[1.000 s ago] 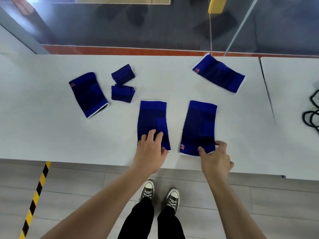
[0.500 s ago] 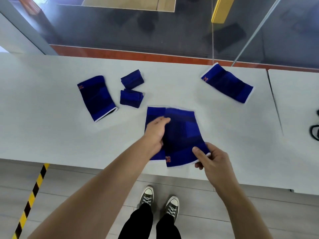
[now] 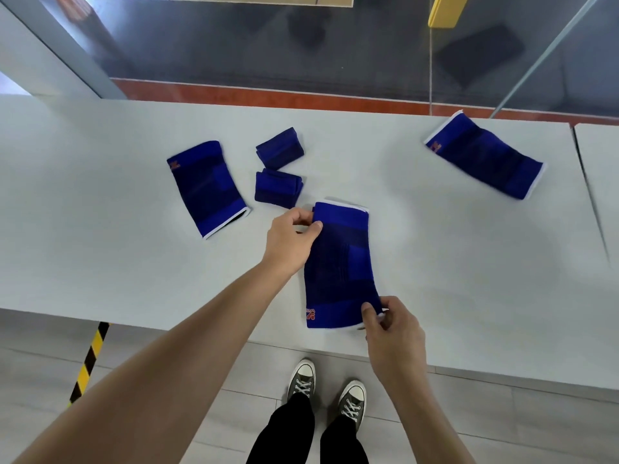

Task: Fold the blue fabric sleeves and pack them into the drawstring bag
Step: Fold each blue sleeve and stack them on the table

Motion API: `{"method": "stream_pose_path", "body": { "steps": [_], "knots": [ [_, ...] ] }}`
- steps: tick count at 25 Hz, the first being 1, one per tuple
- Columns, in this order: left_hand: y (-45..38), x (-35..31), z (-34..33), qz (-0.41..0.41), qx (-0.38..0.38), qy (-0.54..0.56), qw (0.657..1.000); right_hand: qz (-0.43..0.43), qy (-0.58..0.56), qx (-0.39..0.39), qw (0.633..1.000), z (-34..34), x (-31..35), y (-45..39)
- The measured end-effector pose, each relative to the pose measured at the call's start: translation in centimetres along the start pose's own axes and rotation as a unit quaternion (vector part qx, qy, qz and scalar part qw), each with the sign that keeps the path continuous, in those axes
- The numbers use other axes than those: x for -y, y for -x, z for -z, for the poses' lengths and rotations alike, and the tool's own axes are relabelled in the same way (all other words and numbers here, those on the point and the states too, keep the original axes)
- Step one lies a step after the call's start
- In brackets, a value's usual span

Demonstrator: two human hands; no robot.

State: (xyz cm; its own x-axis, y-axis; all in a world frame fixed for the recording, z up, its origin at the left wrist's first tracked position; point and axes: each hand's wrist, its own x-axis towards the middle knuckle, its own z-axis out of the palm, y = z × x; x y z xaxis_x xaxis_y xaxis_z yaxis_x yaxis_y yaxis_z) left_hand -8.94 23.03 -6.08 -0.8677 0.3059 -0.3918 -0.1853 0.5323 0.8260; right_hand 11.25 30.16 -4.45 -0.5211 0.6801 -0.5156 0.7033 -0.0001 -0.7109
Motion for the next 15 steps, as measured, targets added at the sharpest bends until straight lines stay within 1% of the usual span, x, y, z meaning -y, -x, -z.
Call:
{"method": "stream_pose_path", "body": {
  "steps": [5,12,15],
  "knots": [
    [-1.1,1.0,-0.4,-0.003,-0.006,-0.011,1.000,0.004,0.016,-0.031,0.999,0.0,0.0,-0.3],
    [-1.9,1.6,-0.7,-0.029,-0.049,-0.106,0.993,0.011,0.101,-0.079,0.992,-0.9,-0.9,-1.3],
    [-1.2,1.1,-0.6,-0.038,-0.072,-0.115,0.990,0.011,0.116,-0.098,0.988,-1.1,-1.0,-1.4]
  ]
}}
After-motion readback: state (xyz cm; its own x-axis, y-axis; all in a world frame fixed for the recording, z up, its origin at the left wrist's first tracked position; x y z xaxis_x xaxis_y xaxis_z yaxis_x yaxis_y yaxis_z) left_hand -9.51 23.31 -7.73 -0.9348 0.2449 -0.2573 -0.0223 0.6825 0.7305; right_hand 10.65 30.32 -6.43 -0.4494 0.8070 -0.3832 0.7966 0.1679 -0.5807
